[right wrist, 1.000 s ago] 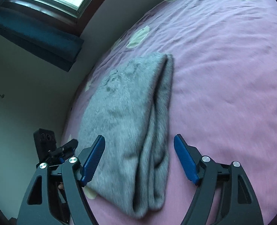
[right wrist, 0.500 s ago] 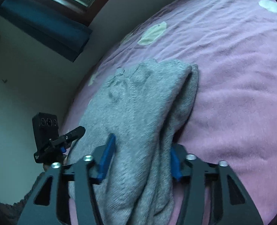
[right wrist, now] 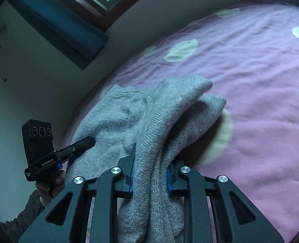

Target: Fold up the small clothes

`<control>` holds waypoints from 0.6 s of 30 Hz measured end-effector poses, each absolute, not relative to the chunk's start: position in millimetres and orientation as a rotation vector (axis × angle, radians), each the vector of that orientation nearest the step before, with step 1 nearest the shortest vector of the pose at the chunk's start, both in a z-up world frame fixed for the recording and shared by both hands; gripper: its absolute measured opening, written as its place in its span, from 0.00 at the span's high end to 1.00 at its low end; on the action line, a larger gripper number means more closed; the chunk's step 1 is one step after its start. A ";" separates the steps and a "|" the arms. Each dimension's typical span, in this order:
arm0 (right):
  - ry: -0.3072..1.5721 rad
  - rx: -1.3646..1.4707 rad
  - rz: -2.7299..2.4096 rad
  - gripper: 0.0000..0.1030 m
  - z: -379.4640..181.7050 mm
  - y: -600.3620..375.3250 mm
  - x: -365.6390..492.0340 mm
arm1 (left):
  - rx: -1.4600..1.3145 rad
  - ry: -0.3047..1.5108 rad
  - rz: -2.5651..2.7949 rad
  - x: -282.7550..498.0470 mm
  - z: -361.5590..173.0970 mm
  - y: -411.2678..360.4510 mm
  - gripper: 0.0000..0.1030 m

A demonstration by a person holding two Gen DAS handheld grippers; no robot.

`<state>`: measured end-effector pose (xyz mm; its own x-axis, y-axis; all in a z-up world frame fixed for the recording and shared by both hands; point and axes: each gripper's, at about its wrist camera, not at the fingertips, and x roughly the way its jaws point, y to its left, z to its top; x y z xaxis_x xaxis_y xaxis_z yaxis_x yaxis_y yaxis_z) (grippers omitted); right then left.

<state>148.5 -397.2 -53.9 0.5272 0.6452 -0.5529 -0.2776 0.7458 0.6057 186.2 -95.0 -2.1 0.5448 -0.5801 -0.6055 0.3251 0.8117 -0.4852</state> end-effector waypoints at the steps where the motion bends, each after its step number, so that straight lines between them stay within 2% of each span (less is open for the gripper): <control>1: 0.849 0.481 0.591 0.78 -52.9 -389.1 151.1 | -0.339 0.828 -0.540 184.8 0.9 -84.5 0.73; 7: 0.886 0.506 0.692 0.78 -59.6 -339.0 168.6 | -0.365 0.817 -0.469 175.5 5.7 -28.2 0.73; 13: 0.988 0.528 0.690 0.77 -91.2 -314.9 184.3 | -0.462 0.886 -0.414 173.2 -34.8 11.7 0.71; 15: 1.009 0.583 0.690 0.75 -97.2 -322.6 184.9 | -0.483 0.877 -0.411 172.7 -43.1 14.0 0.61; 17: 1.006 0.593 0.690 0.67 -93.7 -328.6 181.0 | -0.510 0.870 -0.399 171.4 -44.9 17.5 0.54; 18: 1.003 0.583 0.685 0.59 -90.1 -331.6 178.1 | -0.522 0.869 -0.399 170.2 -43.7 19.6 0.51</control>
